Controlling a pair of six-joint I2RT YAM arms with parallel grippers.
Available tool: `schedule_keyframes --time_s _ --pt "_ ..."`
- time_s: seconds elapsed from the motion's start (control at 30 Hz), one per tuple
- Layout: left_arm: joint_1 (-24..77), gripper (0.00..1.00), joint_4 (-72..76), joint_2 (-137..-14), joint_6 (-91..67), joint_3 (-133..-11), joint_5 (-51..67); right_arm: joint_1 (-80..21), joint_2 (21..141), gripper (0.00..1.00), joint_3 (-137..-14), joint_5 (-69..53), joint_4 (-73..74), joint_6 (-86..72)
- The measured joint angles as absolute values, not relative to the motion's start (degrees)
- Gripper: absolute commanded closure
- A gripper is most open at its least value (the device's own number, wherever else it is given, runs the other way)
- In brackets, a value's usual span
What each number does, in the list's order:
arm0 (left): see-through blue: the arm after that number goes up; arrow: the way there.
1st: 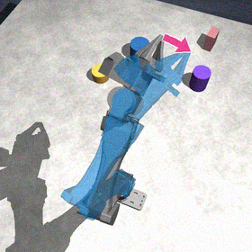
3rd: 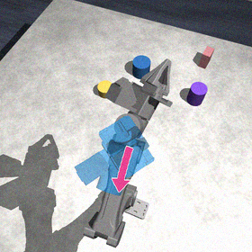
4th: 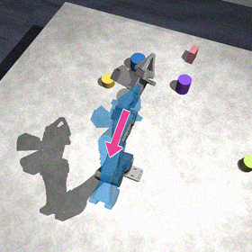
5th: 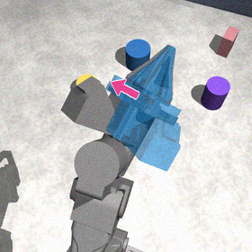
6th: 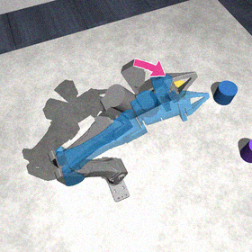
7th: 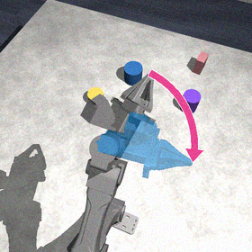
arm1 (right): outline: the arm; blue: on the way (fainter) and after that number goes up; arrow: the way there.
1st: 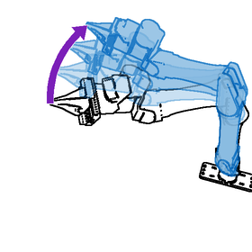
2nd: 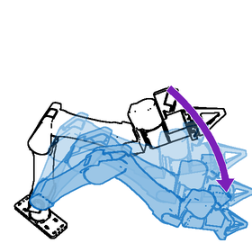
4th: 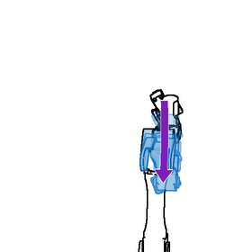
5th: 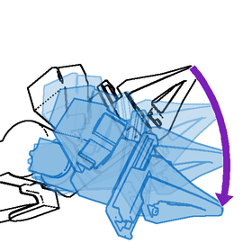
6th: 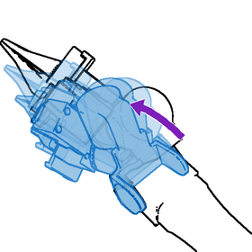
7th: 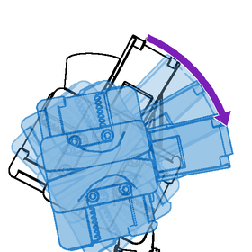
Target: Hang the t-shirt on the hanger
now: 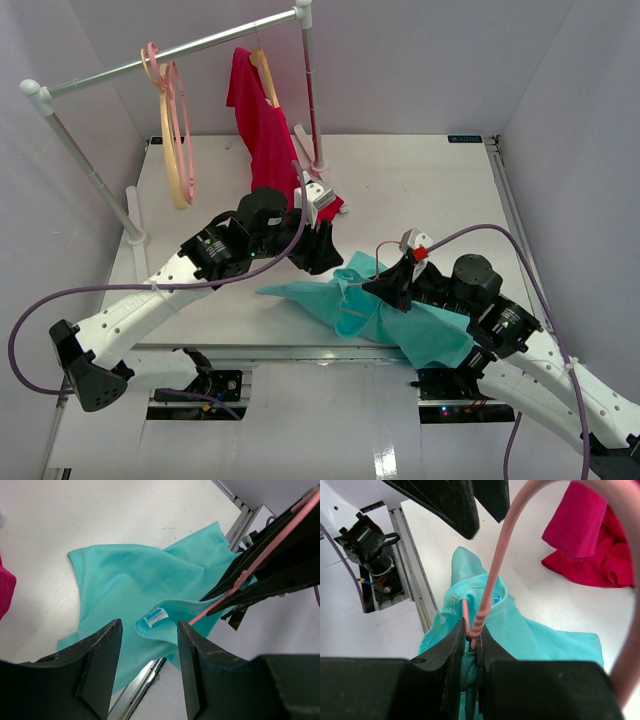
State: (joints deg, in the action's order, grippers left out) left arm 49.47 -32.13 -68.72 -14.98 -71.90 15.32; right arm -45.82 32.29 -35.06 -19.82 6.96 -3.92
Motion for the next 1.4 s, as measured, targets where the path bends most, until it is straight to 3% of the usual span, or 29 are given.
schedule_keyframes --time_s 0.43,0.77,1.2,1.4 --pt "49.5 0.45 -46.6 -57.0 -4.7 -79.1 15.0 -45.8 30.8 0.92 -36.3 -22.5 5.9 -6.0" --pt "49.5 0.49 -50.1 -66.3 4.2 -78.2 20.5 -45.7 32.2 0.92 -43.4 -24.4 6.4 -8.6" --pt "49.6 0.44 -41.6 -69.8 -5.7 -79.7 26.0 -45.5 33.4 0.92 -43.3 -21.4 6.2 -8.3" --pt "49.6 0.44 -39.6 -70.5 -9.7 -78.6 20.8 -45.6 34.7 0.92 -42.2 -17.5 5.9 -7.0"
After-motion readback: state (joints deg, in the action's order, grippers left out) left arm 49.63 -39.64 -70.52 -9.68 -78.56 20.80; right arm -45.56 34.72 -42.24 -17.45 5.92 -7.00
